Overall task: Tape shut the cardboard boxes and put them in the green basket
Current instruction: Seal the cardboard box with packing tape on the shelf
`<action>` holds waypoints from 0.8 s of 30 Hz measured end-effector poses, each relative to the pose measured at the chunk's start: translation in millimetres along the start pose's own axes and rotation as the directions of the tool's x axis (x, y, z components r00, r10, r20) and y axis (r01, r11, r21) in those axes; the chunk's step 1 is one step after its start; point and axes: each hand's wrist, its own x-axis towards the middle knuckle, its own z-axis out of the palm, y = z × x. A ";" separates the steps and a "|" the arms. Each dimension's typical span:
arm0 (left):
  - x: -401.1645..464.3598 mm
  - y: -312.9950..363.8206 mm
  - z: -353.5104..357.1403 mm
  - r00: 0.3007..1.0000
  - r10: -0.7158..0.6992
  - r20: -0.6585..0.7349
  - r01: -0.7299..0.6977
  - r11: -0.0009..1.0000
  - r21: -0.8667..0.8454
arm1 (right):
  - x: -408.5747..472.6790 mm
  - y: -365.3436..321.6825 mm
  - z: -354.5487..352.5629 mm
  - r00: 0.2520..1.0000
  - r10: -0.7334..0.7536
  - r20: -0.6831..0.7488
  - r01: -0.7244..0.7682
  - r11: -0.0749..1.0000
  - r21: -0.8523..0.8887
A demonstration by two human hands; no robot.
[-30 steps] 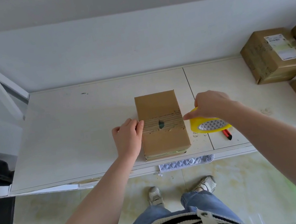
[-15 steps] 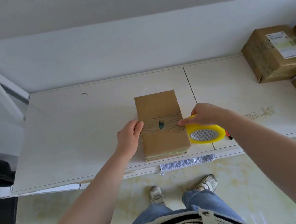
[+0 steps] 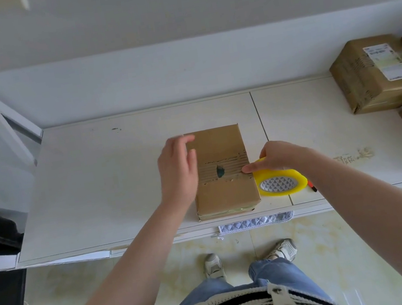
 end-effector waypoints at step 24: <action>11.9 -14.0 56.9 0.951 -0.093 0.295 -0.162 0.663 0.731 | -5.1 -3.2 4.3 0.997 0.025 -0.078 -0.029 0.998 -0.054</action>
